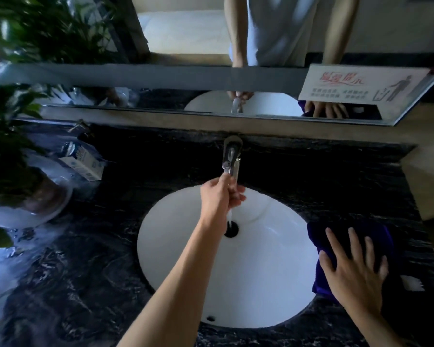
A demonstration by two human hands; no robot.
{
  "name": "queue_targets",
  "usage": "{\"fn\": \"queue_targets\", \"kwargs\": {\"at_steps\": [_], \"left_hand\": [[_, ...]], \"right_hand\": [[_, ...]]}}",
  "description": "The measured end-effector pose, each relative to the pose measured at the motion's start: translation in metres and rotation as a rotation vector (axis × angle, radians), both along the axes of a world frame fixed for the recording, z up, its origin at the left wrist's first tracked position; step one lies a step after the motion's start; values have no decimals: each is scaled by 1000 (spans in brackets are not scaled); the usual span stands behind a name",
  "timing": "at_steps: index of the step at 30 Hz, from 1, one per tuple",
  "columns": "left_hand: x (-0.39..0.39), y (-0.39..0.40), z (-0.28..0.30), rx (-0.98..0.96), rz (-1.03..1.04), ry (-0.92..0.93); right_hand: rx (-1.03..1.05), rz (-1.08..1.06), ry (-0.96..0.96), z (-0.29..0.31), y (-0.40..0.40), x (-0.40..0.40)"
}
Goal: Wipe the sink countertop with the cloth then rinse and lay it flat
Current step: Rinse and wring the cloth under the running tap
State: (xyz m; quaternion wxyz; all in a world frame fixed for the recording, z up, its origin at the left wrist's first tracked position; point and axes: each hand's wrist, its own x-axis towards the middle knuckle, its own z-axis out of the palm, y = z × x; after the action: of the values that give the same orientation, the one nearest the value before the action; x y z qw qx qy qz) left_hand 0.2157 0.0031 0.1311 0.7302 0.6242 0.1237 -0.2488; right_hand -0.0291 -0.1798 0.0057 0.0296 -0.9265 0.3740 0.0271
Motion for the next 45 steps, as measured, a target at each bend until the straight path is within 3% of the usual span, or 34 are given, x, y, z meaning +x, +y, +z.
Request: {"fn": "queue_targets", "kwargs": {"at_steps": [4,7,12,17,19,22,24,27,31,36,41,45], "left_hand": [[-33,15,-25,120,-49,80],[-53,25,-39,162,-99,142],[-71,40,-54,228,-170,206],[-79,48,-67,230,-233,237],[-80,49,-71,207,-272,254],[-80,48,-68,171,-329,231],[-76,53,-72,124,-364,226],[-66,71,-77,14,-361,398],[-55,98,-85,-21,-403,481],[-48,112,-94,-254,-372,618],[-20,122,-108,-278,-315,333],[0,114,-112,-124,-254,168]], "right_hand": [[-8,-90,-118,1,17,23],[44,-150,-72,-4,32,39],[-5,-125,-92,-11,33,42],[35,-112,-249,-17,47,49],[289,-171,-441,6,63,58],[1024,-478,-731,53,100,80],[1395,-631,-910,70,118,89],[1792,-771,-937,83,136,96],[2082,-858,-894,81,151,101],[2105,-808,-939,72,147,110],[1802,-660,-767,58,111,126],[1518,-472,-545,38,99,137]]}}
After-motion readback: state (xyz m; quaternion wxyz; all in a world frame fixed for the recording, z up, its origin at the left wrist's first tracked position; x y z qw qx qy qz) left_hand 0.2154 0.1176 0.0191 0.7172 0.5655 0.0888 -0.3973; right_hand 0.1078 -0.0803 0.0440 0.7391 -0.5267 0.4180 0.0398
